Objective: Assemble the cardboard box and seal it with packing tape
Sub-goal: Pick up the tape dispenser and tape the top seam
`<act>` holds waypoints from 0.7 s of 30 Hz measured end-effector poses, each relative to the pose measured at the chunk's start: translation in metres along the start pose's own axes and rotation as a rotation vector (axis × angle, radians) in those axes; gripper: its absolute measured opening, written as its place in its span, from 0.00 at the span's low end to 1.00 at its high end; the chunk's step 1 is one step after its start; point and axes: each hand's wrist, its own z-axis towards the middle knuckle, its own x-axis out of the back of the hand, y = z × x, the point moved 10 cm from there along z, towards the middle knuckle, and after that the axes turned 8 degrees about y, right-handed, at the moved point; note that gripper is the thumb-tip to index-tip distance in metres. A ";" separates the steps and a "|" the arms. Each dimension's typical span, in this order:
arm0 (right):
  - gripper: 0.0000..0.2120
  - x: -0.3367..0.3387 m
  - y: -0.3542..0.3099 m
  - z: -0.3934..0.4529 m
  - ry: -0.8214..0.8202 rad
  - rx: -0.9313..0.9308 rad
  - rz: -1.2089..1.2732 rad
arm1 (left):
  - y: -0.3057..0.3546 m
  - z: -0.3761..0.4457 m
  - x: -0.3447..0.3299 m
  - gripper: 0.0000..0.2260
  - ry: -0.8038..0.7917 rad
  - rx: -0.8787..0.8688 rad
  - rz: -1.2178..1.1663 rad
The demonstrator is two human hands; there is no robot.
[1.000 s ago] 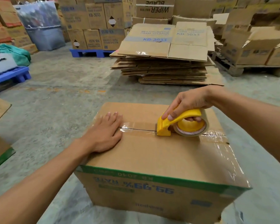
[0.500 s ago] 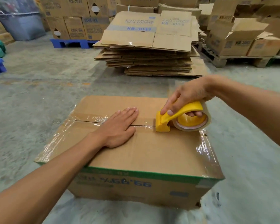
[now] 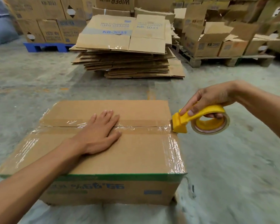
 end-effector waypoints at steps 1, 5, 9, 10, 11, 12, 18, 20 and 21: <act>0.20 0.001 -0.001 0.001 0.016 0.018 -0.012 | 0.029 0.004 0.001 0.35 0.006 -0.056 -0.025; 0.20 0.004 -0.008 0.002 0.069 0.083 -0.009 | 0.151 0.039 -0.015 0.44 -0.076 -0.198 -0.205; 0.21 0.001 -0.001 -0.002 0.055 0.109 0.023 | 0.170 0.068 -0.030 0.48 -0.062 -0.034 -0.162; 0.21 0.000 0.002 -0.003 0.055 0.118 0.043 | 0.170 0.069 -0.031 0.47 -0.029 -0.027 -0.135; 0.20 -0.002 0.005 -0.003 0.054 0.130 0.064 | 0.169 0.068 -0.032 0.46 -0.004 -0.027 -0.115; 0.20 -0.001 0.009 -0.003 0.054 0.137 0.083 | 0.168 0.067 -0.034 0.45 0.008 -0.026 -0.104; 0.23 0.021 0.058 -0.025 0.044 0.056 0.122 | 0.169 0.071 -0.037 0.42 -0.006 -0.011 -0.081; 0.23 0.020 0.063 -0.023 0.047 0.048 0.119 | 0.167 0.073 -0.036 0.42 0.002 -0.015 -0.081; 0.23 0.016 0.063 -0.018 0.052 0.044 0.110 | 0.167 0.072 -0.035 0.42 0.008 -0.019 -0.082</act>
